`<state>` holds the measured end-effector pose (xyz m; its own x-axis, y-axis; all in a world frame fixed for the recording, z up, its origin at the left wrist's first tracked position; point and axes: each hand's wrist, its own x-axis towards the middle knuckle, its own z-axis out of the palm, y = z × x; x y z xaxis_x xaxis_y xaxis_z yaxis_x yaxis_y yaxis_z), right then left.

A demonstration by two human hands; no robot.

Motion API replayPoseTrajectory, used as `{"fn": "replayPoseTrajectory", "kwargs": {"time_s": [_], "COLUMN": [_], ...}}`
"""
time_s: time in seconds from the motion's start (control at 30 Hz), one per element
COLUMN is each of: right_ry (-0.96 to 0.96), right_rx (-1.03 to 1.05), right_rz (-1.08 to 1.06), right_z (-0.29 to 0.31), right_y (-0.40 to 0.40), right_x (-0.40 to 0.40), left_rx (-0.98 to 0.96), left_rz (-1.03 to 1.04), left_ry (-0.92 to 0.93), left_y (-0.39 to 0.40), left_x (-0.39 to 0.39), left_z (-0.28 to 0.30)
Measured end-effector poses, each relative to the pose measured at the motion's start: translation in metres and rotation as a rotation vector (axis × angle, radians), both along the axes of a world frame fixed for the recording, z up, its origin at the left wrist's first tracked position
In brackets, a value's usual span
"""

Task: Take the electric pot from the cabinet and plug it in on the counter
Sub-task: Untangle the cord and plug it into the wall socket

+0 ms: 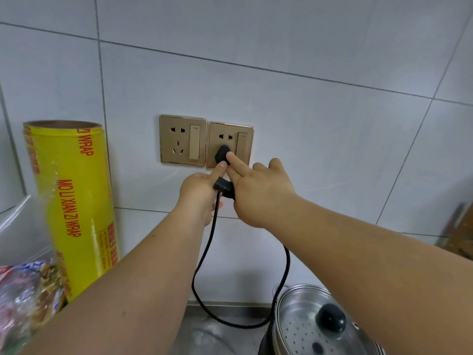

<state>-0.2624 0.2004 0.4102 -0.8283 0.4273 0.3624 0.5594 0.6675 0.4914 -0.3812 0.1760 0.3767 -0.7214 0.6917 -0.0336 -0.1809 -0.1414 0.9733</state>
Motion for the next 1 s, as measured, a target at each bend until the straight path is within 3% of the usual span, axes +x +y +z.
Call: {"fn": "replayPoseTrajectory", "kwargs": {"time_s": [0.13, 0.27, 0.4, 0.53, 0.8, 0.93, 1.0], "right_ry": [-0.032, -0.105, -0.200, -0.275, -0.276, -0.204, -0.141], "right_rx": [0.019, 0.001, -0.014, 0.014, 0.086, -0.016, -0.079], "right_rz": [-0.008, -0.028, -0.041, -0.069, -0.070, -0.107, -0.125], "right_z": [0.006, 0.010, 0.013, 0.010, -0.002, -0.002, 0.000], "right_y": [-0.004, -0.009, -0.013, -0.014, -0.011, -0.020, -0.020], "right_x": [-0.003, -0.004, -0.006, -0.007, -0.010, -0.012, -0.008], "left_rx": [0.013, -0.126, -0.135, -0.191, -0.148, -0.120, -0.177], "left_rz": [0.007, 0.093, 0.063, 0.089, 0.127, 0.114, 0.142], "left_ry": [-0.007, 0.165, 0.149, 0.246, 0.234, 0.206, 0.283], "left_y": [0.004, 0.007, 0.006, 0.009, 0.009, -0.001, -0.005], "left_x": [-0.006, -0.014, -0.020, -0.023, -0.020, -0.010, -0.010], "left_z": [0.001, 0.000, 0.001, 0.002, 0.003, 0.012, 0.011]}}
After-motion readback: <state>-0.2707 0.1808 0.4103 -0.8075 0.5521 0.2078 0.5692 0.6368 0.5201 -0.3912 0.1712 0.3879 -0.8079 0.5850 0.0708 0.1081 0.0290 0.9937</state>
